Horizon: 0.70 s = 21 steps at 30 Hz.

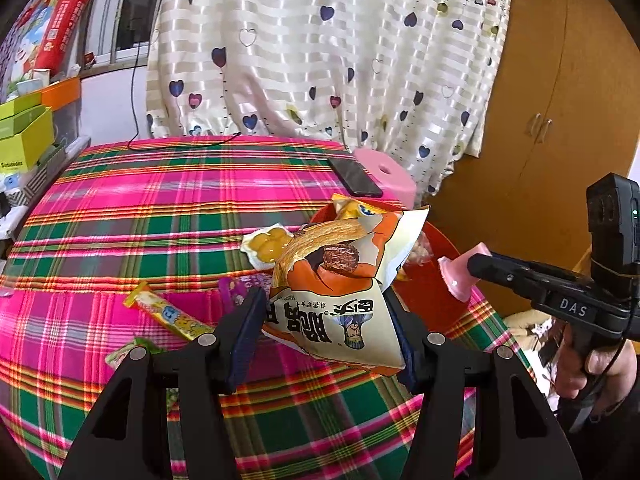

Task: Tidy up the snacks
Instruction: 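Carry the bread packet and pink cup over the red basket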

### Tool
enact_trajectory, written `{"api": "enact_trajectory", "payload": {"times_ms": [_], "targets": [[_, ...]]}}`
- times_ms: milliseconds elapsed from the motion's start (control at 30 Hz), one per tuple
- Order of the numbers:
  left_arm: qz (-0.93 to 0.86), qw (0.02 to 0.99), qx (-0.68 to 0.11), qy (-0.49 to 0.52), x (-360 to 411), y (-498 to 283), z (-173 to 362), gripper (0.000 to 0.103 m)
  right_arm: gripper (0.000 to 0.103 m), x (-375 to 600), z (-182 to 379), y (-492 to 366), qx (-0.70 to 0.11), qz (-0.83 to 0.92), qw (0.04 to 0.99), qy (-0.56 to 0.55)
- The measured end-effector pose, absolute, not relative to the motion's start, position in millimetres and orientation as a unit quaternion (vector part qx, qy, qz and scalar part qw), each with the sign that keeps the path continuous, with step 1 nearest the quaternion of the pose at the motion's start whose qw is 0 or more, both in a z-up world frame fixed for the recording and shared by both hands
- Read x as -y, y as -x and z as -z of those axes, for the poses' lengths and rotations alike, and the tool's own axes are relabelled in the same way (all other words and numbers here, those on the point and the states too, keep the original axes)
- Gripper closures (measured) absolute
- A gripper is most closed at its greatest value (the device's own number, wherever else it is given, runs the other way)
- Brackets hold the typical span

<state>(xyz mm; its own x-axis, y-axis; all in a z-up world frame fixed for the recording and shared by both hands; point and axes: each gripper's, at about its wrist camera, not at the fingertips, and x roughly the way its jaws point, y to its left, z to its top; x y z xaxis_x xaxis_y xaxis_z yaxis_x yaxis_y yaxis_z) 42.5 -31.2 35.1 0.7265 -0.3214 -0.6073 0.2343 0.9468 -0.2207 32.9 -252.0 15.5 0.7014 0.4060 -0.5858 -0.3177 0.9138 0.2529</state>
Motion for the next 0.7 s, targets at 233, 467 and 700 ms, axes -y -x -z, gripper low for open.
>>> {"api": "enact_trajectory", "payload": {"times_ms": [233,467,700], "targets": [[0.172,0.923,-0.342,0.051,50,-52,-36,0.045,0.080,257,-7,-36,-0.342,-0.184,0.919,-0.065],[0.197,0.916,-0.348,0.034,74,-64,-33,0.045,0.080,266,5,-44,-0.355,-0.160,0.919,-0.059],[0.214,0.908,-0.359,0.023,93,-77,-26,0.045,0.080,272,19,-53,-0.370,-0.149,0.915,-0.058]]}}
